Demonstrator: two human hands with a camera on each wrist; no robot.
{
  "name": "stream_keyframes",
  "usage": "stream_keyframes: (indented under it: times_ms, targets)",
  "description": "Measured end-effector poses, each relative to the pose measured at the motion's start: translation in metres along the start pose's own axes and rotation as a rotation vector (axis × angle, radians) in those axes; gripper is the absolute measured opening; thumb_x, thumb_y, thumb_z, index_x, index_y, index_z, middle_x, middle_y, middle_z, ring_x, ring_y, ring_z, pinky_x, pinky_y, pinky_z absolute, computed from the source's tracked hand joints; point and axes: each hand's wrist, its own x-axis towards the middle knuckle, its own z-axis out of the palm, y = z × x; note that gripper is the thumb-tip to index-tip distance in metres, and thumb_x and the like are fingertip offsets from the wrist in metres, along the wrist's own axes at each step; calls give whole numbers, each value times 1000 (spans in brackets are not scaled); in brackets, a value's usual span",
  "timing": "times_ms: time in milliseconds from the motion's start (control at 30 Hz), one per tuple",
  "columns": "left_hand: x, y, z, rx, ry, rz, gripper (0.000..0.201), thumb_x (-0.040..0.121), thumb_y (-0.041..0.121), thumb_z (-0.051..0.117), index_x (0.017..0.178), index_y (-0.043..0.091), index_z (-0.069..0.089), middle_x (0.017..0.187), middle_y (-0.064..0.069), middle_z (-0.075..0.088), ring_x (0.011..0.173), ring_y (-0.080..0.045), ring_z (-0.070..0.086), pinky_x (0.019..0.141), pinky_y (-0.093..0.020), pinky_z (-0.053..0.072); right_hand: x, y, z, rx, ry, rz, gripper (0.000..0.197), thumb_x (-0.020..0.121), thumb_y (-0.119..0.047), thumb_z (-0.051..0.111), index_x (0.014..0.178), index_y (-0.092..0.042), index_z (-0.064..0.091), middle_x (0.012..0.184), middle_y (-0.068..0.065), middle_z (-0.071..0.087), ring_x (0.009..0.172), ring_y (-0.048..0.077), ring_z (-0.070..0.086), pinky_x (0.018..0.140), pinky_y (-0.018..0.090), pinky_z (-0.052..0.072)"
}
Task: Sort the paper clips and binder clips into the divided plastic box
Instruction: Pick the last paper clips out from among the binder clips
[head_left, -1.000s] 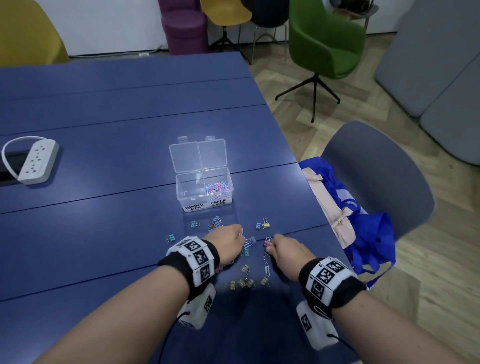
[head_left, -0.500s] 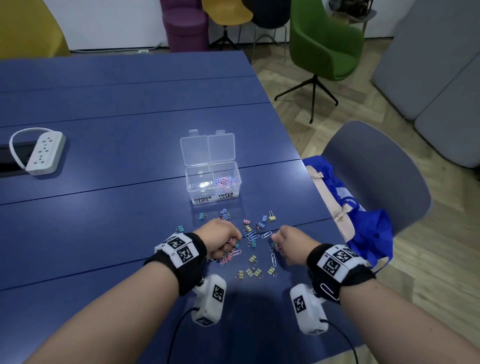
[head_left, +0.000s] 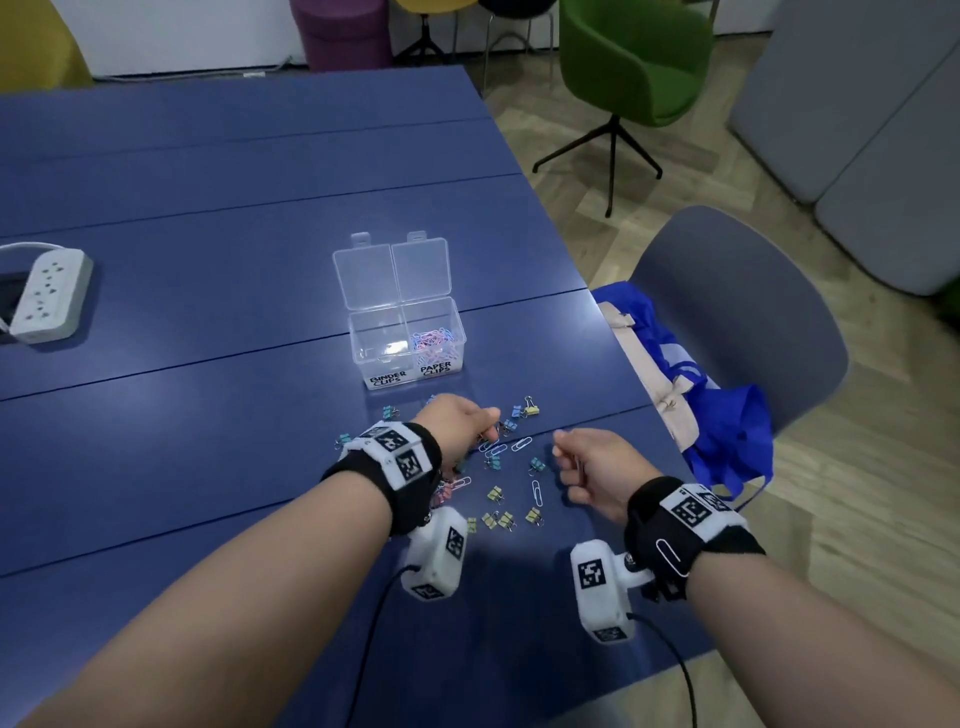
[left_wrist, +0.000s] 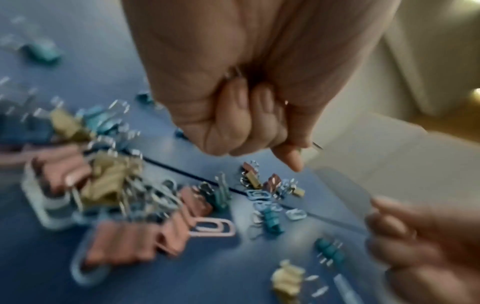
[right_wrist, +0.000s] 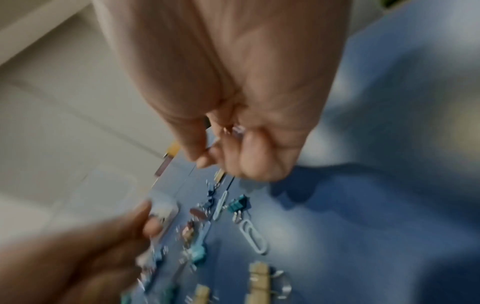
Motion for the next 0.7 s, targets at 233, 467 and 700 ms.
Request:
stream_keyframes:
  times_ms: [233, 467, 700]
  targets:
    - [8, 1, 18, 765, 135, 168, 17, 78, 37, 69, 85, 22, 64, 96, -1, 67, 90, -24, 63, 74, -30, 49, -2, 10, 12, -1226, 186, -146, 20, 80, -33, 65, 76, -15, 56, 85, 7, 66, 86, 29, 62, 68, 29, 42]
    - [13, -1, 24, 812, 139, 123, 14, 77, 22, 58, 89, 19, 65, 98, -5, 67, 90, -29, 65, 77, -36, 56, -6, 4, 31, -1521, 146, -451, 20, 87, -26, 59, 100, -13, 54, 104, 10, 66, 96, 33, 62, 69, 34, 40]
    - [13, 2, 27, 727, 145, 80, 16, 73, 19, 62, 88, 16, 66, 91, -6, 69, 85, -29, 66, 73, -35, 57, 9, -16, 26, -1608, 155, -556, 29, 84, -32, 62, 107, -16, 55, 108, 6, 67, 99, 32, 63, 69, 32, 41]
